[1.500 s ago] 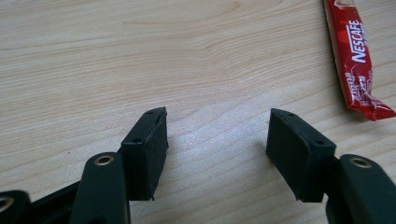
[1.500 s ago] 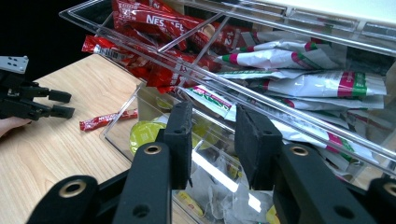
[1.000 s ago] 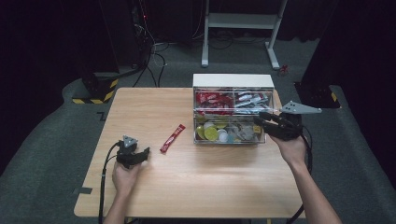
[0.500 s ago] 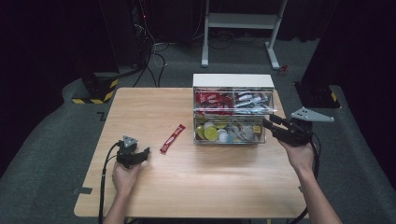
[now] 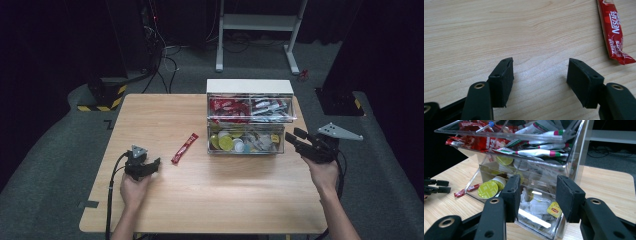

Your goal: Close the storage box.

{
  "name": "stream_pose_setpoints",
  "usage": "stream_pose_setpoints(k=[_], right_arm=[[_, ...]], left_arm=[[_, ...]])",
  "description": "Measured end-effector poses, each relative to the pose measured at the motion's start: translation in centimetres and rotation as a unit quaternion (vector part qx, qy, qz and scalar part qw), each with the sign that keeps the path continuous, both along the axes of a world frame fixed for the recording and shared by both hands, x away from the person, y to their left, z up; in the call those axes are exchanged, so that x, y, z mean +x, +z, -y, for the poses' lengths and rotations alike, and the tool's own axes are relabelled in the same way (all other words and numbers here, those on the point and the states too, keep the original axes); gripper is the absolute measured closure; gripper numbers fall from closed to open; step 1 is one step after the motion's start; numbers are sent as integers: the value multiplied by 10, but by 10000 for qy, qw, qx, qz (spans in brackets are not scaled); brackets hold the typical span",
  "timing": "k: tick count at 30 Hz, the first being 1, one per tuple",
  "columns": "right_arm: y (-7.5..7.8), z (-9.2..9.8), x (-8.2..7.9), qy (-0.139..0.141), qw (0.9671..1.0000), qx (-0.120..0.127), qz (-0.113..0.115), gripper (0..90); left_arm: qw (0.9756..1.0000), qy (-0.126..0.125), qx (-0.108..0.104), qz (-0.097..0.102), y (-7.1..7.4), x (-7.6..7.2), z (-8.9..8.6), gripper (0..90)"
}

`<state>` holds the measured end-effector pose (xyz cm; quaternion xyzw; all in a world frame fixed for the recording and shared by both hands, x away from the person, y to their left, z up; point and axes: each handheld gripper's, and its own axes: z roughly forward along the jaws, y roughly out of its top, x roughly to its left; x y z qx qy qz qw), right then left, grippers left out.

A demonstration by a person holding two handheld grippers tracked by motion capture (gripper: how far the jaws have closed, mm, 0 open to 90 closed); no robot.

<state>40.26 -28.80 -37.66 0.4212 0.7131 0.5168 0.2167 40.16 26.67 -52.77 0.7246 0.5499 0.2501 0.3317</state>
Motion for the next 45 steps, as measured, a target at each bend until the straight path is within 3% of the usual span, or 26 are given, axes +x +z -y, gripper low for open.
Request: stream_pose_setpoints(k=[34,45], right_arm=[[-66,5,1,-351,9979,274,-461,546],[-86,4,8,-534,9963,56,-664,549]], left_arm=[[10000,-20,22,9,0,0,0,372],[10000,-21,16,5,0,0,0,371]])
